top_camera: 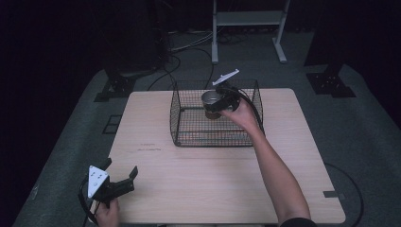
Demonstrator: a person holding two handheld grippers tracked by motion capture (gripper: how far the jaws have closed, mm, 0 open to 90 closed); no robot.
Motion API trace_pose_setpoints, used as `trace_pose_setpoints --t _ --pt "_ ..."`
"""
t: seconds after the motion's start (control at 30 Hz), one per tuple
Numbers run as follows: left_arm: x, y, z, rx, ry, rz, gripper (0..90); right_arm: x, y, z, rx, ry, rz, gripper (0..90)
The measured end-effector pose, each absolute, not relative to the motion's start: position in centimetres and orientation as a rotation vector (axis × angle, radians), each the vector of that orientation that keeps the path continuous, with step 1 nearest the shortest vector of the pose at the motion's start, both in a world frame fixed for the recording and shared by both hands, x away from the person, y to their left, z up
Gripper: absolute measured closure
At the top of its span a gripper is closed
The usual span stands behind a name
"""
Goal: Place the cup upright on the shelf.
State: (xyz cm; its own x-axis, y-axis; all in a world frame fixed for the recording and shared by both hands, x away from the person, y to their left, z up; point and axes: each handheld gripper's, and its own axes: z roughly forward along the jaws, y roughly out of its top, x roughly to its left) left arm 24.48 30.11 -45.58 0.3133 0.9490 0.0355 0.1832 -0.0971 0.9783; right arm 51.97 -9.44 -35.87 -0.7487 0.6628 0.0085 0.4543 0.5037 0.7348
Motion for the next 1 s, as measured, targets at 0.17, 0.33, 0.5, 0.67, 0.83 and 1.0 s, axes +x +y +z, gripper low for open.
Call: trace_pose_setpoints --t 0.17,0.33,0.5,0.67,0.83,1.0 --pt "24.6 30.0 -45.6 1.537 1.072 0.919 0.0 52.4 -9.5 -36.5 0.963 2.487 1.084 17.7" --pt "24.5 30.2 -45.6 1.535 1.073 0.92 0.0 52.7 -9.4 -37.3 0.974 2.511 1.049 17.7" --pt "24.5 30.2 -45.6 1.534 1.072 0.923 0.0 52.9 -9.2 -37.9 0.991 2.521 1.031 17.6" --pt "24.5 30.1 -45.6 1.536 1.071 0.921 0.0 53.1 -9.1 -38.3 0.996 2.526 1.024 17.6" --pt "24.5 30.2 -45.6 1.54 1.071 0.923 0.0 53.4 -9.1 -38.8 1.002 2.541 0.993 17.6" --pt "24.5 30.2 -45.6 1.536 1.07 0.925 0.0 53.7 -9.0 -39.4 1.01 2.567 0.98 17.5"
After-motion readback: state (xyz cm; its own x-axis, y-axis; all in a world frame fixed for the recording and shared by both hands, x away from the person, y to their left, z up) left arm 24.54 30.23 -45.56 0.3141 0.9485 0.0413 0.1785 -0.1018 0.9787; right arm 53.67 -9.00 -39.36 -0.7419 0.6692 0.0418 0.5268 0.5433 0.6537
